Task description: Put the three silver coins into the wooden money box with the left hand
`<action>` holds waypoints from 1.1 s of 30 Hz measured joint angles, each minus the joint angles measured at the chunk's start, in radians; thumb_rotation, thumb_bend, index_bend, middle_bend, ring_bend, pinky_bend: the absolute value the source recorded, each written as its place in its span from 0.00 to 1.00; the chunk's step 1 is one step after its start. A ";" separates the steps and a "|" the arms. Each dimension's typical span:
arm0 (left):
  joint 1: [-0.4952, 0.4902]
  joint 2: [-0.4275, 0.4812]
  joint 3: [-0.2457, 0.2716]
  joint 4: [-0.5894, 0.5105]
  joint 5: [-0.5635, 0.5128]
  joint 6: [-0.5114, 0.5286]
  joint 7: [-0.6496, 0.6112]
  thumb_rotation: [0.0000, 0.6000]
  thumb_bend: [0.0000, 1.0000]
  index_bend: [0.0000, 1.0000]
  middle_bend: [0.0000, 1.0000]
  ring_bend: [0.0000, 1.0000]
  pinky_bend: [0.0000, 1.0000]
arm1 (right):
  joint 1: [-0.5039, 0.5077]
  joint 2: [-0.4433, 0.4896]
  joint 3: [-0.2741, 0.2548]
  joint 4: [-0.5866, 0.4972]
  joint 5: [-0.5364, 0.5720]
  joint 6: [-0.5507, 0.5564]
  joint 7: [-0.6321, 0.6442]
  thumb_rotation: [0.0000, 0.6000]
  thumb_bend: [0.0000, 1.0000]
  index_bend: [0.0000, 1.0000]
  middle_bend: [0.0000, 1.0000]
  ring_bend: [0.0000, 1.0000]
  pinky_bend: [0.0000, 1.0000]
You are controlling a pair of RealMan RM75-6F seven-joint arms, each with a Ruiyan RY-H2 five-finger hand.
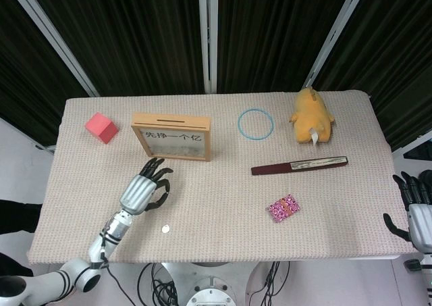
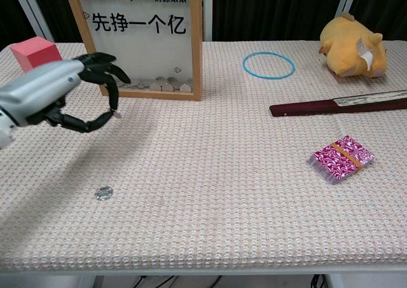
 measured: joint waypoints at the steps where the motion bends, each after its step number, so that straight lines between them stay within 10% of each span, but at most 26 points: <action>1: 0.010 0.030 0.000 -0.040 0.000 0.016 0.014 1.00 0.44 0.60 0.23 0.00 0.01 | 0.001 0.000 0.000 0.000 -0.001 0.000 0.000 1.00 0.29 0.00 0.00 0.00 0.00; 8: 0.079 0.290 -0.031 -0.328 0.013 0.154 0.161 1.00 0.44 0.62 0.25 0.01 0.02 | 0.005 -0.002 -0.001 -0.005 -0.015 0.005 -0.006 1.00 0.28 0.00 0.00 0.00 0.00; 15: 0.049 0.455 -0.201 -0.488 -0.060 0.161 0.220 1.00 0.44 0.62 0.25 0.01 0.02 | 0.009 -0.004 0.001 -0.012 -0.020 0.008 -0.013 1.00 0.28 0.00 0.00 0.00 0.00; 24: -0.150 0.461 -0.378 -0.478 -0.366 -0.123 0.266 1.00 0.43 0.63 0.25 0.01 0.02 | 0.014 -0.020 -0.004 -0.022 -0.030 0.007 -0.035 1.00 0.28 0.00 0.00 0.00 0.00; 33: -0.324 0.373 -0.415 -0.371 -0.615 -0.342 0.383 1.00 0.43 0.63 0.25 0.01 0.02 | 0.018 -0.026 0.000 -0.019 -0.019 0.000 -0.034 1.00 0.28 0.00 0.00 0.00 0.00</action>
